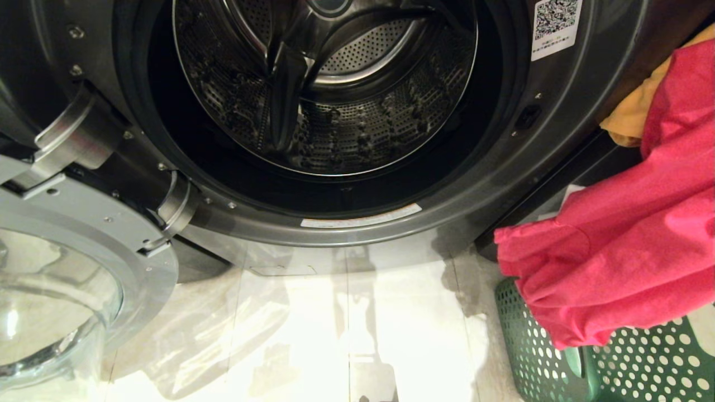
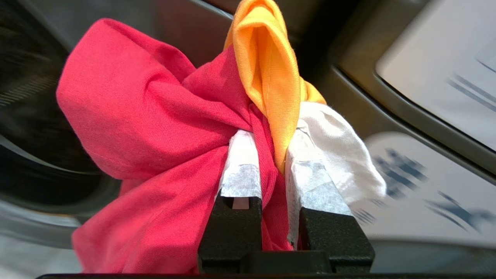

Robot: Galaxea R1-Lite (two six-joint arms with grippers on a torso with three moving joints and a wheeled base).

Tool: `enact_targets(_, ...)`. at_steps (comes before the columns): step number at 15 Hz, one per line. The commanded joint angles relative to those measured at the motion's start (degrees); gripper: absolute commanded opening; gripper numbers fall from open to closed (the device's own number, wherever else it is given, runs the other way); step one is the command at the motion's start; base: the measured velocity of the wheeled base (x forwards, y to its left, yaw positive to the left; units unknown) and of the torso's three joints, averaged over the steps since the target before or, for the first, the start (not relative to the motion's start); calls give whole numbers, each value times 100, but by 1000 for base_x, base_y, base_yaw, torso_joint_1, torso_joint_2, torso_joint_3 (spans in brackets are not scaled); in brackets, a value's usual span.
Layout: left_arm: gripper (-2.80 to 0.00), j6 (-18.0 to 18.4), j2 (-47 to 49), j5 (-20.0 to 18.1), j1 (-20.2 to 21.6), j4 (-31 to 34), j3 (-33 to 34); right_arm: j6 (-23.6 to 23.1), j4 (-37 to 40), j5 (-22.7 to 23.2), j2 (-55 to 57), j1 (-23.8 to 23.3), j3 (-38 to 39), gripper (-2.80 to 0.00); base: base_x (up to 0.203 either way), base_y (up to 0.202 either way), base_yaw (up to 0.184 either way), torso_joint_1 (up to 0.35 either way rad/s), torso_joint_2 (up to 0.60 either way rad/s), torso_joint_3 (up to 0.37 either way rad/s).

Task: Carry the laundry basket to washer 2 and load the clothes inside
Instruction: Place the clothes into the washing machine

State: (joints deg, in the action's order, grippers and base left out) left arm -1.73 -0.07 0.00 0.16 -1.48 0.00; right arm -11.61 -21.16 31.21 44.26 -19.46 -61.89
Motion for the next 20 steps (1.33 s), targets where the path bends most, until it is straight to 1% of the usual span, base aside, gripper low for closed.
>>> enact_targets(1,-280,-3,7,0,2,-2,44,-68,-14,72,22,659,-18,-280,0,0,0,0,0,0)
enact_targets(4,-280,-3,7,0,2,-2,44,-430,22,124,7,1814,105,-280,0,0,0,0,0,0)
enact_targets(8,-280,-3,7,0,2,-2,44,-1083,223,133,-63,3236,622,-280,0,0,0,0,0,0)
enact_targets(11,-280,-3,7,0,2,-2,44,-1275,263,96,-53,4090,1270,-280,0,0,0,0,0,0)
enact_targets(13,-280,-3,7,0,2,-2,44,-1447,211,-88,117,4648,1703,-280,0,0,0,0,0,0)
enact_targets(15,-280,-3,7,0,2,-2,44,-1505,-132,-501,608,5037,1961,-280,0,0,0,0,0,0)
enact_targets(18,-280,-3,7,0,2,-2,44,-1486,-1401,-1103,1672,5404,2221,-280,0,0,0,0,0,0)
enact_targets(20,-280,-3,7,0,2,-2,44,-1473,-2104,-1285,2350,5545,2289,-280,0,0,0,0,0,0)
